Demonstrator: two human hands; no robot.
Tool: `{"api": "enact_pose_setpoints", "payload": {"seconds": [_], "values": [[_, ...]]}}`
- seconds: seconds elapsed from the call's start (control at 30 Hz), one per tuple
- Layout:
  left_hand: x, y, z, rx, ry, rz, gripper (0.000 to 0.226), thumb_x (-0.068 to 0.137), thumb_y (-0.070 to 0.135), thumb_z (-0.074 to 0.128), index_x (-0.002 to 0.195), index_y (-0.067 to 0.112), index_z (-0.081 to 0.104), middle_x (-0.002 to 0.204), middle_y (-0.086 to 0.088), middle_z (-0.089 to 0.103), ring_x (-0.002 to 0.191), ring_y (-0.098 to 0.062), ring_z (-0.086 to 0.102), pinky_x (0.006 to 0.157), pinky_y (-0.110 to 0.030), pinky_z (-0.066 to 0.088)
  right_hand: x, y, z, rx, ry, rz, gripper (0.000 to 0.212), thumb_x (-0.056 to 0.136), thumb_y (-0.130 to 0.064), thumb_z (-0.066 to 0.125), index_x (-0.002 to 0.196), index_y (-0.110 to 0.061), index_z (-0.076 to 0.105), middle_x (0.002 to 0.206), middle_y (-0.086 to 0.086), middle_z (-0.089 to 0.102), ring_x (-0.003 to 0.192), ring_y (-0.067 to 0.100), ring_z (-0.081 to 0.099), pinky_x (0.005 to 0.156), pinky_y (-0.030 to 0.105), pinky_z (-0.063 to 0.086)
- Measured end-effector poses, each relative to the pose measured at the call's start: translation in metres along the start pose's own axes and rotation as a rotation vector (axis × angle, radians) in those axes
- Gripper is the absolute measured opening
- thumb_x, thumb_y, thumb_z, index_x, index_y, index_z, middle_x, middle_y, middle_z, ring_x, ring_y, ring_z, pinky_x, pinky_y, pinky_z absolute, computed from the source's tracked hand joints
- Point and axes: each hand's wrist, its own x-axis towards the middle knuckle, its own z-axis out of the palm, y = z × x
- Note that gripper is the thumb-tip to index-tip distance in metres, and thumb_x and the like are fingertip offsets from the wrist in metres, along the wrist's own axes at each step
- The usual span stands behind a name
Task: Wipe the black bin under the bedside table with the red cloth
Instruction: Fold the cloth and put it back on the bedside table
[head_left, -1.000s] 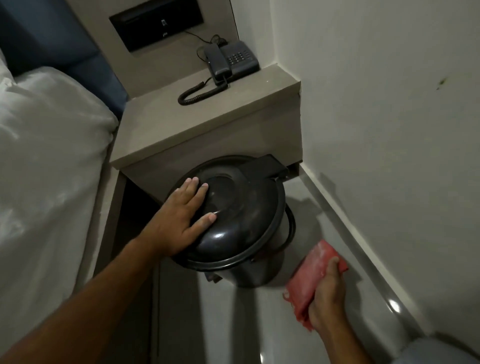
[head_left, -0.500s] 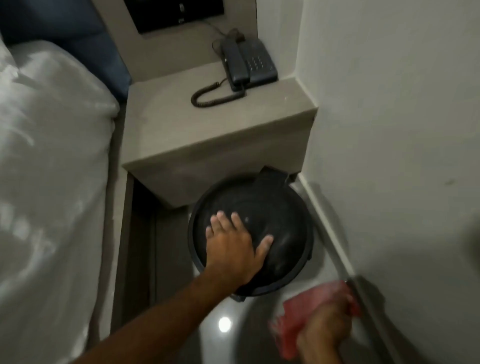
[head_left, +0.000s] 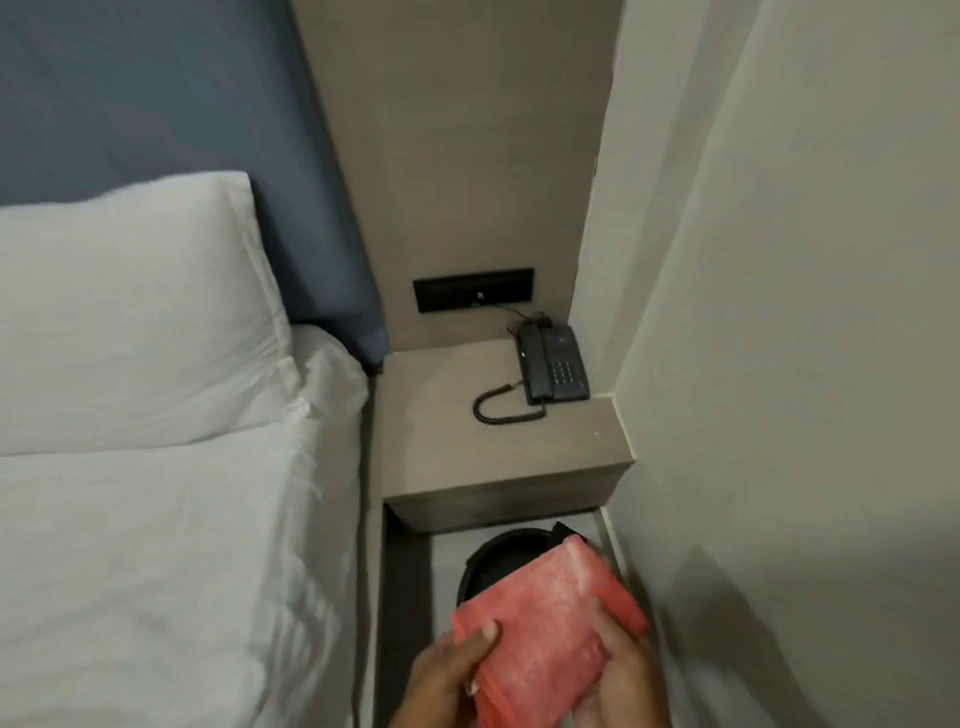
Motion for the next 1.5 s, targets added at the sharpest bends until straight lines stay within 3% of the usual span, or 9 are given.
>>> {"api": "enact_pose_setpoints", "payload": {"seconds": [0.1, 0.2, 0.43, 0.63, 0.93, 1.1, 1.23, 1.37, 1.5], "values": [[-0.036, 0.045, 0.0, 0.133, 0.244, 0.102, 0.072, 0.043, 0.017, 0.093, 0.107, -0.008, 0.072, 0.092, -0.03, 0.076, 0.076, -0.038, 0.074, 0.069, -0.043, 0.06, -0.055, -0.033, 0.061, -0.14, -0.079, -0.06, 0.035, 0.08, 0.005, 0.068, 0.113, -0.003, 0.073, 0.101, 0.023, 0.078, 0.094, 0.039, 0.074, 0.071, 0.043, 0.06], [-0.05, 0.094, 0.008, 0.255, 0.331, 0.201, 0.045, 0.068, 0.011, 0.089, 0.109, 0.006, 0.071, 0.096, -0.017, 0.079, 0.081, -0.033, 0.078, 0.067, -0.047, 0.063, -0.071, -0.066, 0.088, -0.416, -0.065, -0.142, 0.028, 0.085, 0.007, 0.069, 0.108, -0.008, 0.073, 0.092, 0.015, 0.08, 0.088, 0.032, 0.076, 0.065, 0.039, 0.059], [-0.033, 0.169, 0.036, 0.34, 0.307, 0.323, 0.035, 0.085, 0.019, 0.078, 0.116, 0.012, 0.064, 0.107, -0.011, 0.074, 0.083, -0.023, 0.078, 0.06, -0.036, 0.062, -0.046, -0.112, 0.13, -0.675, -0.128, -0.345, 0.038, 0.086, 0.0, 0.075, 0.105, -0.027, 0.057, 0.098, 0.001, 0.077, 0.085, 0.012, 0.077, 0.068, 0.031, 0.063], [0.021, 0.184, 0.029, 0.249, 0.144, 0.246, 0.058, 0.072, 0.005, 0.084, 0.126, 0.016, 0.064, 0.119, -0.013, 0.072, 0.104, -0.032, 0.073, 0.075, -0.043, 0.062, 0.008, -0.136, 0.152, -0.782, -0.143, -0.401, 0.007, 0.087, -0.016, 0.077, 0.088, -0.022, 0.073, 0.093, 0.002, 0.074, 0.089, 0.021, 0.072, 0.08, 0.043, 0.063], [0.18, 0.156, -0.029, 0.213, 0.516, 0.218, 0.042, 0.076, -0.006, 0.08, 0.107, 0.011, 0.057, 0.115, -0.017, 0.067, 0.093, -0.033, 0.074, 0.078, -0.048, 0.064, 0.167, -0.09, 0.148, -0.93, -0.264, -0.24, 0.023, 0.095, -0.015, 0.068, 0.116, -0.021, 0.072, 0.105, -0.013, 0.067, 0.094, -0.007, 0.059, 0.068, 0.004, 0.046], [0.247, 0.155, -0.06, 0.295, 0.611, 0.253, 0.045, 0.08, -0.011, 0.073, 0.112, 0.01, 0.048, 0.11, -0.013, 0.063, 0.097, -0.032, 0.069, 0.083, -0.055, 0.061, 0.244, -0.047, 0.172, -1.127, -0.26, -0.194, 0.043, 0.09, -0.02, 0.068, 0.133, -0.018, 0.063, 0.112, -0.005, 0.061, 0.098, 0.01, 0.061, 0.076, 0.02, 0.046], [0.295, 0.16, -0.1, 0.351, 0.59, 0.276, 0.044, 0.082, -0.015, 0.069, 0.113, 0.008, 0.047, 0.109, -0.012, 0.062, 0.104, -0.034, 0.067, 0.086, -0.054, 0.059, 0.297, -0.003, 0.193, -1.177, -0.255, -0.243, 0.024, 0.096, -0.027, 0.064, 0.114, -0.013, 0.07, 0.119, 0.008, 0.066, 0.095, 0.016, 0.064, 0.078, 0.029, 0.053], [0.306, 0.158, -0.12, 0.547, 0.356, 0.241, 0.036, 0.081, 0.012, 0.08, 0.111, 0.021, 0.061, 0.107, 0.004, 0.066, 0.097, -0.013, 0.066, 0.078, -0.027, 0.055, 0.315, 0.013, 0.2, -1.184, -0.291, -0.159, 0.053, 0.099, -0.033, 0.061, 0.145, -0.007, 0.051, 0.141, 0.007, 0.05, 0.12, 0.019, 0.056, 0.097, 0.031, 0.048], [0.295, 0.171, -0.131, 0.859, 0.406, 0.307, 0.02, 0.088, 0.029, 0.075, 0.089, 0.039, 0.057, 0.086, 0.026, 0.056, 0.07, 0.017, 0.064, 0.051, -0.005, 0.045, 0.307, 0.004, 0.203, -1.466, -0.117, -0.259, 0.041, 0.101, -0.028, 0.054, 0.129, 0.001, 0.06, 0.13, 0.016, 0.054, 0.113, 0.031, 0.059, 0.087, 0.031, 0.045]]}}
